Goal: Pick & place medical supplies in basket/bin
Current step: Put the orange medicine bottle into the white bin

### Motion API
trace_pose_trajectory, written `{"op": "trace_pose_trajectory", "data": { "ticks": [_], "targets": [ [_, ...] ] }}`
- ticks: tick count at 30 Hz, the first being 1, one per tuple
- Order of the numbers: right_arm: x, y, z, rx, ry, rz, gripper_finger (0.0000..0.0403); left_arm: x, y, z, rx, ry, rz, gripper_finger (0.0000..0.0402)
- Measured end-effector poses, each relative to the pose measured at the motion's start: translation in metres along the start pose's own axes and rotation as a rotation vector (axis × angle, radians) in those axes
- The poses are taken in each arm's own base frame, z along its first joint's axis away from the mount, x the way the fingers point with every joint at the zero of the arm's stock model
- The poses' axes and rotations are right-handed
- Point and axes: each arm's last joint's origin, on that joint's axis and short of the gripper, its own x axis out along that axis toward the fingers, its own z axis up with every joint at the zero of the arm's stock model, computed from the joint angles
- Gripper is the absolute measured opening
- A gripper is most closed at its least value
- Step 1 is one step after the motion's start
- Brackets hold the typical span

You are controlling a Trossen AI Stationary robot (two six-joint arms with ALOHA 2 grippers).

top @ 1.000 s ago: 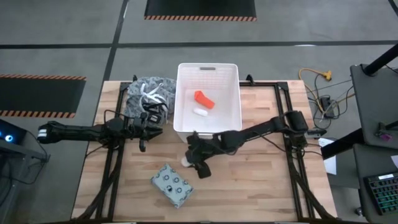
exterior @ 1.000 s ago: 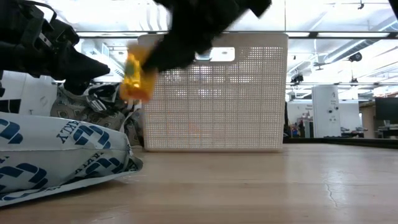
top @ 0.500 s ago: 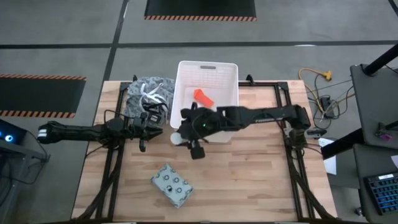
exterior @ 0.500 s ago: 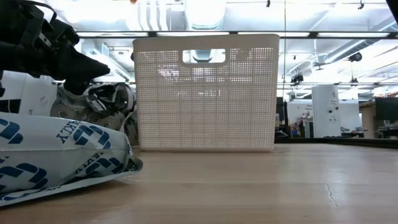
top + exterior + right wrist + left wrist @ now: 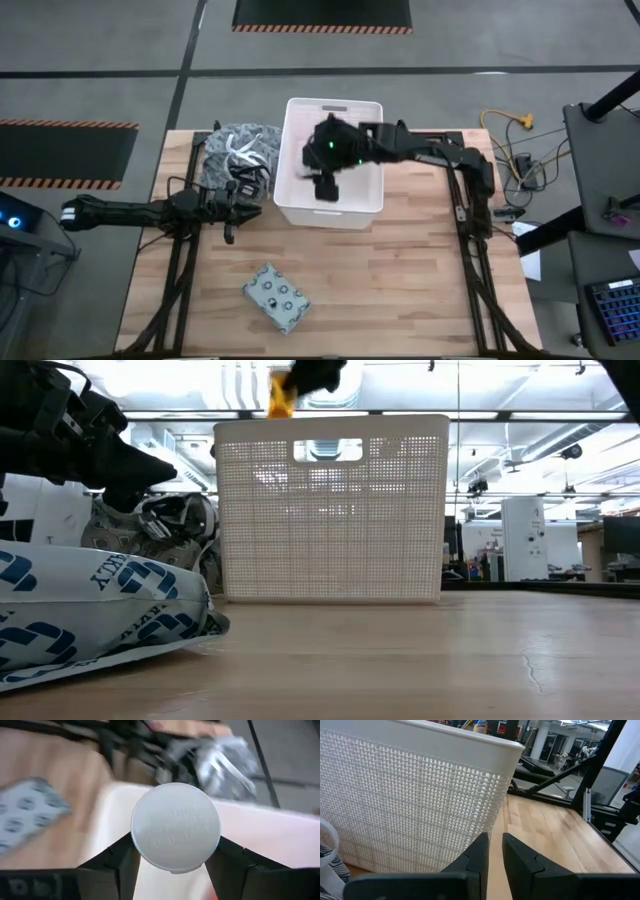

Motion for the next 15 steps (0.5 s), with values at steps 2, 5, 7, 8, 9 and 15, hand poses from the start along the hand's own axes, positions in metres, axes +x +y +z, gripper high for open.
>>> {"op": "trace_pose_trajectory", "data": {
  "ticks": [2, 5, 7, 8, 9, 15],
  "targets": [
    [0.006, -0.016, -0.009, 0.038, 0.035, -0.022, 0.0185, 0.000, 0.000, 0.000, 0.000, 0.000, 0.000, 0.0038],
    [0.017, -0.039, -0.027, 0.116, 0.093, -0.053, 0.0185, 0.000, 0.000, 0.000, 0.000, 0.000, 0.000, 0.0038],
    [0.024, -0.054, -0.041, 0.173, 0.139, -0.074, 0.0185, 0.000, 0.000, 0.000, 0.000, 0.000, 0.000, 0.0038],
    [0.028, -0.061, -0.048, 0.200, 0.162, -0.084, 0.0185, 0.000, 0.000, 0.000, 0.000, 0.000, 0.000, 0.0038],
    [0.031, -0.069, -0.056, 0.230, 0.184, -0.094, 0.0185, 0.000, 0.000, 0.000, 0.000, 0.000, 0.000, 0.0038],
    [0.049, -0.100, -0.099, 0.423, 0.277, -0.087, 0.0184, 0.000, 0.000, 0.000, 0.000, 0.000, 0.000, 0.0038]
  ]
}}
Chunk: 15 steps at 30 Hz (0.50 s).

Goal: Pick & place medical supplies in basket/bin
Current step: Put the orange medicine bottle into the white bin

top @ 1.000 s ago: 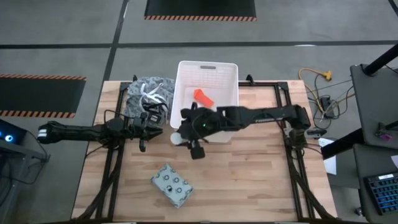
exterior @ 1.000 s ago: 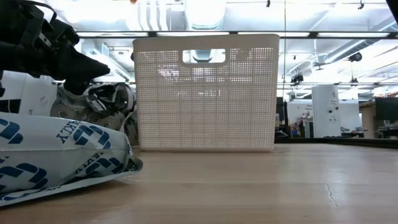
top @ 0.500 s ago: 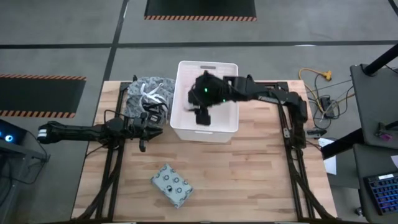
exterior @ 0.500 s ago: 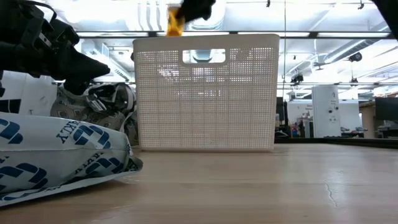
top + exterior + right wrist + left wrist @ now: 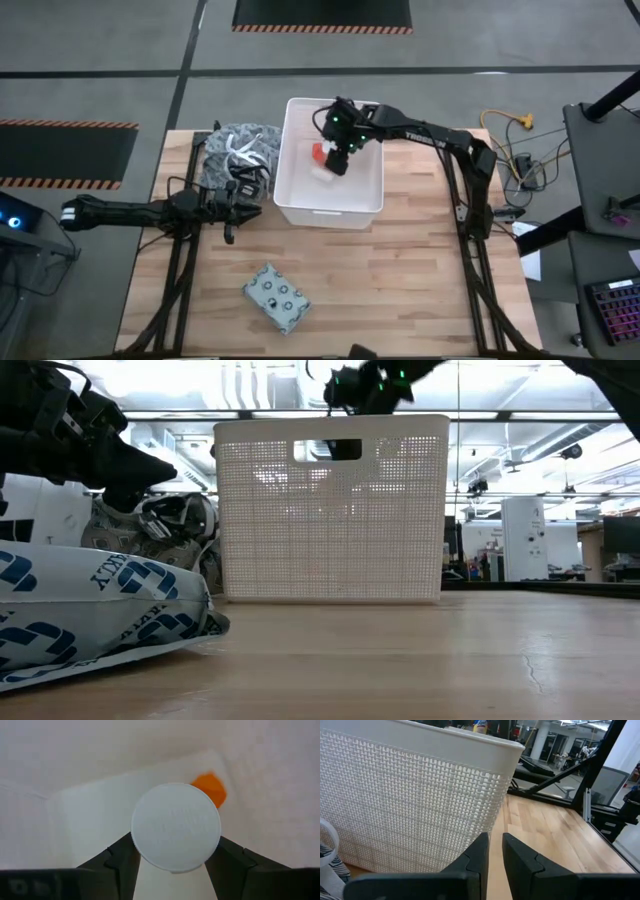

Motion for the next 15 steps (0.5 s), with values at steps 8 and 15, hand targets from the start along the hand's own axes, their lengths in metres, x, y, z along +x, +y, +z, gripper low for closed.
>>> {"op": "trace_pose_trajectory", "data": {
  "ticks": [8, 15],
  "targets": [
    [0.031, -0.014, -0.032, 0.061, 0.129, 0.063, 0.0181, 0.000, 0.000, 0.000, 0.000, 0.000, 0.000, 0.0038],
    [0.046, -0.013, -0.045, 0.053, 0.159, 0.067, 0.0181, 0.000, 0.000, 0.000, 0.000, -0.001, 0.000, 0.0038]
  ]
}}
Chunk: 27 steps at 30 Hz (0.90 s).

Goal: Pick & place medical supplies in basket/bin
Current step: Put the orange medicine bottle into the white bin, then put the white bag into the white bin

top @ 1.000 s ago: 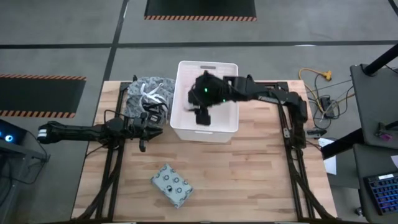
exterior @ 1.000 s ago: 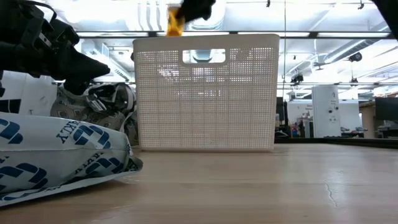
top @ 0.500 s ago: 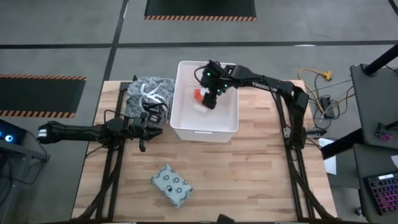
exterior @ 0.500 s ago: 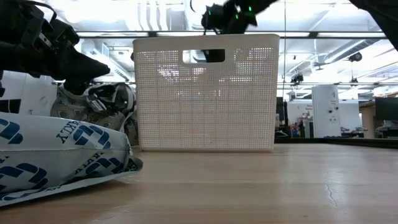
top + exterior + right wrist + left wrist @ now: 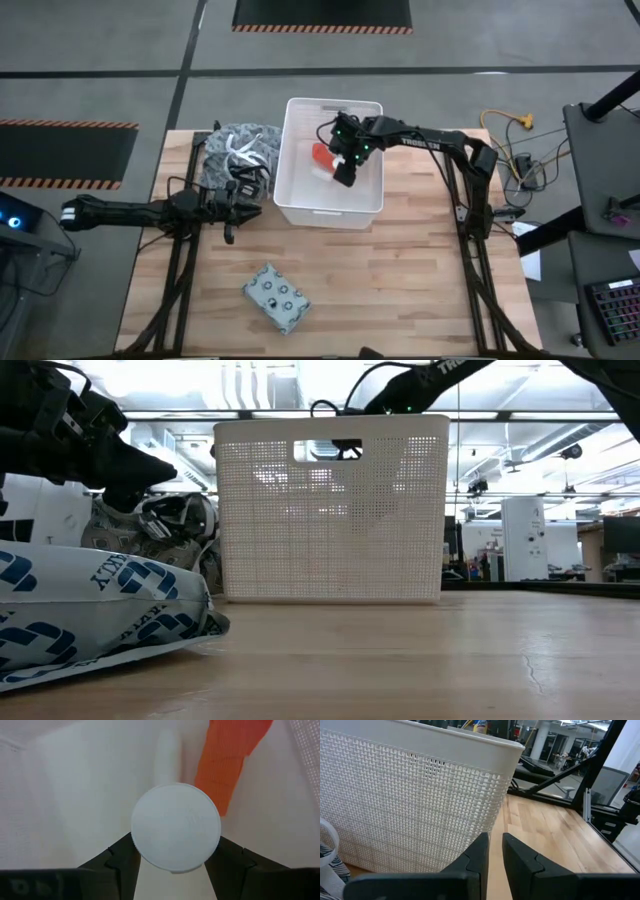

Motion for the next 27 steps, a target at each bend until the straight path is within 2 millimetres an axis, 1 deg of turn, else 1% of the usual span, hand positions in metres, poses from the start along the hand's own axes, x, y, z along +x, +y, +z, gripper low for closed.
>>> {"op": "trace_pose_trajectory", "data": {
  "ticks": [5, 8, 17, 20, 23, 25, 27],
  "targets": [
    [0.004, 0.000, 0.000, -0.006, -0.020, 0.000, 0.0181, 0.000, 0.000, 0.000, 0.000, 0.000, 0.000, 0.0038],
    [0.004, 0.000, 0.000, 0.000, -0.022, -0.003, 0.0192, 0.000, 0.000, 0.000, 0.000, -0.001, 0.000, 0.0038],
    [0.004, 0.000, 0.000, 0.028, -0.021, -0.010, 0.0265, 0.000, 0.000, 0.000, 0.000, 0.000, 0.000, 0.0038],
    [0.003, 0.000, 0.001, 0.057, -0.026, -0.010, 0.0283, 0.000, 0.000, 0.000, 0.000, 0.000, 0.000, 0.0038],
    [-0.007, 0.001, 0.007, 0.082, -0.061, -0.007, 0.0289, 0.000, 0.000, 0.000, 0.000, 0.000, 0.000, 0.0038],
    [-0.021, 0.003, 0.013, 0.081, -0.109, -0.006, 0.0287, 0.000, 0.000, 0.000, 0.000, 0.000, 0.000, 0.0038],
    [-0.039, 0.008, 0.019, 0.071, -0.167, -0.001, 0.0282, 0.000, 0.000, 0.000, 0.000, 0.000, 0.000, 0.0038]
  ]
}}
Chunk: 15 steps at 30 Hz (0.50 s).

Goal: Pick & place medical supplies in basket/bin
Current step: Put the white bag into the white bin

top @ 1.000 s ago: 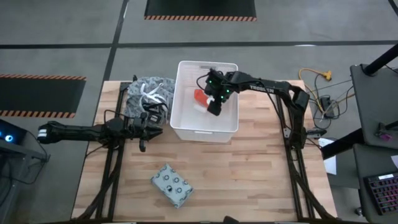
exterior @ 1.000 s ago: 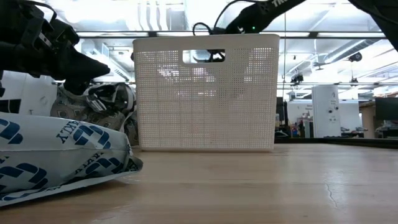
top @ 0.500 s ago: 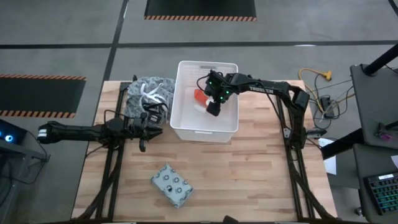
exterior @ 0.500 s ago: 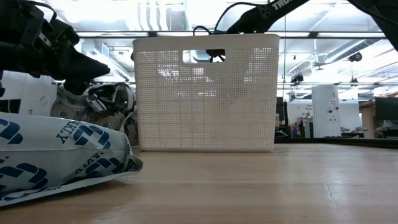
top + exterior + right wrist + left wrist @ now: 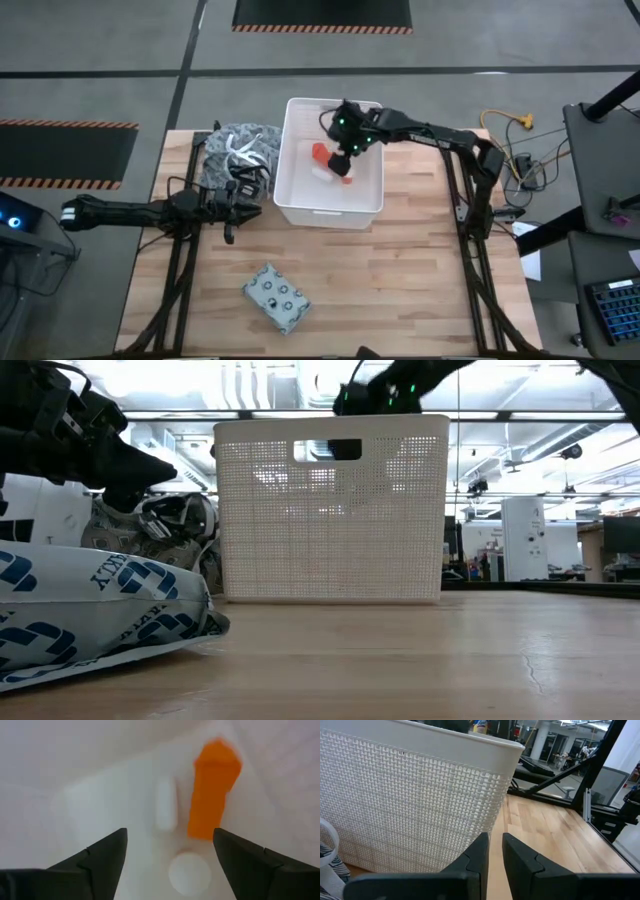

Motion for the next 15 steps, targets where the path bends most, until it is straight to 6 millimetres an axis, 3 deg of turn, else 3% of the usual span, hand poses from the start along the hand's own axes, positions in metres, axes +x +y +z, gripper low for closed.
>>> {"op": "trace_pose_trajectory", "data": {
  "ticks": [4, 9, 15],
  "targets": [
    [-0.040, 0.018, 0.019, -0.026, -0.132, 0.027, 0.0268, 0.000, 0.000, 0.000, 0.000, 0.000, 0.000, 0.0038],
    [-0.093, 0.059, 0.033, -0.154, -0.303, 0.096, 0.0255, 0.000, 0.000, 0.000, 0.000, 0.000, 0.000, 0.0038],
    [-0.117, 0.120, 0.029, -0.340, -0.374, 0.200, 0.0249, 0.000, 0.000, 0.000, 0.000, 0.000, 0.000, 0.0038]
  ]
}}
